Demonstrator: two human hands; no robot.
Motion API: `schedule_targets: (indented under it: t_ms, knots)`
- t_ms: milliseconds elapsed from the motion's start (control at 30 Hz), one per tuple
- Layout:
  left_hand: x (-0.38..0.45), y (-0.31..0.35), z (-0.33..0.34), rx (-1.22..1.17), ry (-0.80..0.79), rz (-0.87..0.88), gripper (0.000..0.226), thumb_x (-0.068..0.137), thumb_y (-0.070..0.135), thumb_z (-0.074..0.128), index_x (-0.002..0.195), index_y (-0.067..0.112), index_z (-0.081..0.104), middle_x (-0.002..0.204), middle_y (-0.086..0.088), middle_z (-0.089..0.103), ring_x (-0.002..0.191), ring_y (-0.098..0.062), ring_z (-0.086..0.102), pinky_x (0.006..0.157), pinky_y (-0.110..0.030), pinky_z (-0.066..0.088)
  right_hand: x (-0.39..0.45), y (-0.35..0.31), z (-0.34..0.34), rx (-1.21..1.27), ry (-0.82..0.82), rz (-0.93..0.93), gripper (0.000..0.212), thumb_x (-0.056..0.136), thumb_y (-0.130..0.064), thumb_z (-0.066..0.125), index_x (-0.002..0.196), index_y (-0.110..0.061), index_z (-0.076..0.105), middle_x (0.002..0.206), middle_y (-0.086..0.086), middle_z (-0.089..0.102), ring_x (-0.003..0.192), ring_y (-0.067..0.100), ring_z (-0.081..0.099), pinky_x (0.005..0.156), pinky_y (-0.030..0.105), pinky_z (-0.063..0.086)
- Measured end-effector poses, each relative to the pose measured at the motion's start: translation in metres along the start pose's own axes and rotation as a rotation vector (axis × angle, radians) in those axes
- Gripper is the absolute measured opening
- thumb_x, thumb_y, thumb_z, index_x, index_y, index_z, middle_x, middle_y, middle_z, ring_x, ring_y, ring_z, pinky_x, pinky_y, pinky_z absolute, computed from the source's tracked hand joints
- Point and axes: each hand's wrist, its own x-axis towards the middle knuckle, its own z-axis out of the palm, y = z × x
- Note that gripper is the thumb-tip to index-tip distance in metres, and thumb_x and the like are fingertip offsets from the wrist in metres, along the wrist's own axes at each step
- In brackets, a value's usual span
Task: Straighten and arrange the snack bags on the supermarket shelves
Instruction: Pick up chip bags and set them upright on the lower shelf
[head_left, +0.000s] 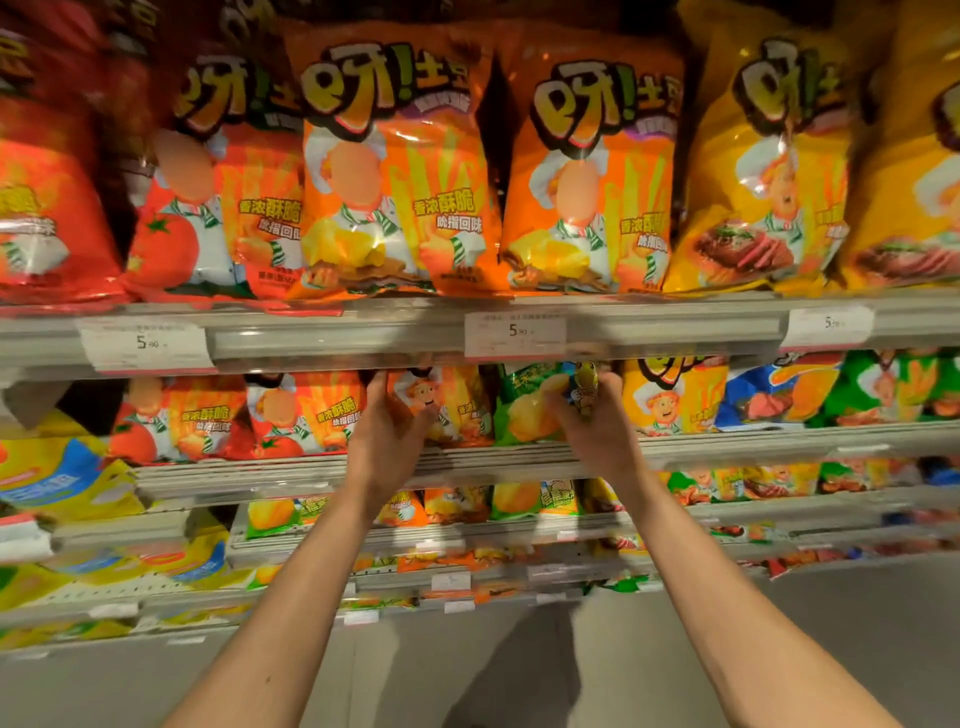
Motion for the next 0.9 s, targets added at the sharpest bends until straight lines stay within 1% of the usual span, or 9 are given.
schedule_targets:
  t_ms: [100, 233, 367, 533, 600, 667, 733, 800, 900]
  knots:
    - [0.001, -0.003, -0.002, -0.060, -0.018, -0.003, 0.056, 0.095, 0.030, 0.074, 0.142, 0.029, 0.043, 0.084, 0.009, 0.063, 0.077, -0.013, 0.063, 0.072, -0.038, 0.052, 0.005, 0.000, -0.007, 0.043, -0.024, -0.008, 0.042, 0.090, -0.019, 0.077, 0.114, 0.011, 0.061, 0.114, 0.026, 0.065, 0.101, 0.040, 0.068, 0.088, 0.051, 0.055]
    - [0.003, -0.001, 0.000, -0.180, -0.019, -0.095, 0.070, 0.090, 0.026, 0.080, 0.148, 0.026, 0.041, 0.107, 0.020, 0.074, 0.100, -0.007, 0.072, 0.081, -0.021, 0.058, 0.004, 0.000, -0.013, 0.079, -0.035, -0.030, 0.039, 0.088, -0.017, 0.078, 0.115, 0.006, 0.062, 0.109, 0.023, 0.068, 0.101, 0.034, 0.068, 0.089, 0.044, 0.055]
    - [0.005, -0.002, 0.000, -0.194, -0.022, -0.132, 0.060, 0.089, 0.030, 0.080, 0.142, 0.030, 0.050, 0.112, 0.012, 0.076, 0.106, -0.012, 0.073, 0.096, -0.044, 0.059, 0.006, 0.003, -0.016, 0.073, -0.025, -0.085, 0.011, 0.086, -0.022, 0.082, 0.092, -0.021, 0.073, 0.090, 0.002, 0.071, 0.086, 0.009, 0.068, 0.077, 0.033, 0.052]
    - [0.003, -0.001, -0.002, -0.153, -0.023, -0.112, 0.040, 0.090, 0.032, 0.079, 0.119, 0.048, 0.057, 0.106, 0.016, 0.077, 0.101, -0.010, 0.073, 0.095, -0.046, 0.059, 0.012, 0.000, -0.019, 0.143, -0.107, -0.021, 0.042, 0.085, -0.022, 0.082, 0.112, 0.004, 0.064, 0.109, 0.023, 0.070, 0.102, 0.033, 0.069, 0.089, 0.046, 0.055]
    - [0.001, 0.001, -0.003, -0.137, -0.029, -0.100, 0.041, 0.090, 0.035, 0.079, 0.123, 0.045, 0.056, 0.105, 0.018, 0.076, 0.100, -0.006, 0.073, 0.094, -0.044, 0.059, 0.015, -0.001, -0.020, 0.193, -0.089, 0.013, 0.042, 0.084, -0.022, 0.083, 0.114, 0.000, 0.063, 0.102, 0.010, 0.075, 0.096, 0.020, 0.072, 0.079, 0.031, 0.057]
    - [0.001, 0.003, -0.004, -0.136, -0.035, -0.097, 0.046, 0.089, 0.037, 0.079, 0.129, 0.038, 0.056, 0.108, 0.015, 0.076, 0.103, -0.009, 0.072, 0.096, -0.045, 0.058, 0.016, -0.004, -0.022, 0.224, -0.069, 0.017, 0.030, 0.083, -0.021, 0.084, 0.107, -0.021, 0.066, 0.089, -0.016, 0.077, 0.084, -0.005, 0.071, 0.066, 0.009, 0.050]
    - [0.000, 0.005, -0.004, -0.126, -0.040, -0.105, 0.056, 0.089, 0.039, 0.078, 0.138, 0.030, 0.053, 0.118, 0.008, 0.074, 0.110, -0.017, 0.070, 0.100, -0.048, 0.056, 0.019, -0.005, -0.023, 0.205, -0.109, 0.019, 0.033, 0.082, -0.029, 0.085, 0.105, -0.036, 0.063, 0.087, -0.030, 0.073, 0.083, -0.019, 0.065, 0.064, 0.000, 0.044]
    - [0.000, 0.005, -0.004, -0.102, -0.042, -0.112, 0.063, 0.089, 0.042, 0.077, 0.143, 0.028, 0.049, 0.124, 0.004, 0.071, 0.115, -0.022, 0.068, 0.102, -0.049, 0.054, 0.022, -0.008, -0.022, 0.206, -0.178, 0.049, 0.043, 0.080, -0.045, 0.083, 0.116, -0.042, 0.059, 0.100, -0.031, 0.071, 0.096, -0.014, 0.064, 0.075, 0.003, 0.046]
    - [0.000, 0.006, -0.005, -0.073, -0.041, -0.135, 0.072, 0.087, 0.049, 0.077, 0.149, 0.028, 0.044, 0.134, 0.002, 0.067, 0.123, -0.024, 0.064, 0.106, -0.048, 0.052, 0.030, -0.007, -0.020, 0.114, -0.237, 0.084, 0.064, 0.085, -0.060, 0.072, 0.140, -0.032, 0.054, 0.128, -0.013, 0.062, 0.119, 0.013, 0.056, 0.102, 0.030, 0.043]
